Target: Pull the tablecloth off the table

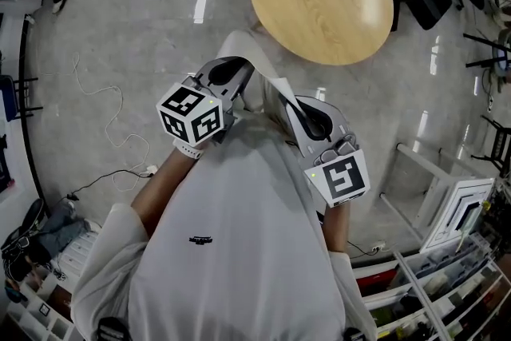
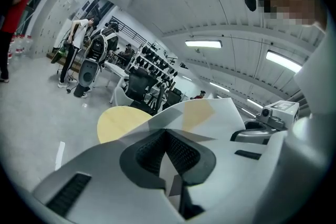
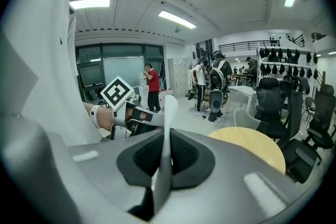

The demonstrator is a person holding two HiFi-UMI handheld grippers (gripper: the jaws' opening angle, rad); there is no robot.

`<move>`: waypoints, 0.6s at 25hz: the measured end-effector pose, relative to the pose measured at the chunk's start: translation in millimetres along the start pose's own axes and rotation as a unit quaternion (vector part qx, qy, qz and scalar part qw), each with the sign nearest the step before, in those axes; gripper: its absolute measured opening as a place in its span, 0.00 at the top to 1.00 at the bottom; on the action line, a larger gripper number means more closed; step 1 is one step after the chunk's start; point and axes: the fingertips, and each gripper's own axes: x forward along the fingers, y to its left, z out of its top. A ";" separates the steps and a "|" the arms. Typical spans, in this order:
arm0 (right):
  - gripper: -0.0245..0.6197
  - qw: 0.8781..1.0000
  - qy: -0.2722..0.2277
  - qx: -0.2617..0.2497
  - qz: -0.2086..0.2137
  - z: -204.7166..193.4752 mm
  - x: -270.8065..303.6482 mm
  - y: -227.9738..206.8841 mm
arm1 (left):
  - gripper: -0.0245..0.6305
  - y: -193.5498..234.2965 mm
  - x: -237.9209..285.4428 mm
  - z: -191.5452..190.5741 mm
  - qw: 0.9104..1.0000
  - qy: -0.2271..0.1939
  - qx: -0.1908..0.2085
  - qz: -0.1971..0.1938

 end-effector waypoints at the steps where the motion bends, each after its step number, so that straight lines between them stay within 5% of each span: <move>1: 0.93 1.000 -0.001 0.004 0.002 -0.5 0.0 -0.1 | 0.95 -0.2 -0.5 0.2 1.000 -0.001 0.002 0.003; 15: 0.93 1.000 -0.019 0.003 0.005 -6.8 -3.3 -18.4 | 0.95 -16.3 4.7 14.0 0.999 -0.030 0.028 0.008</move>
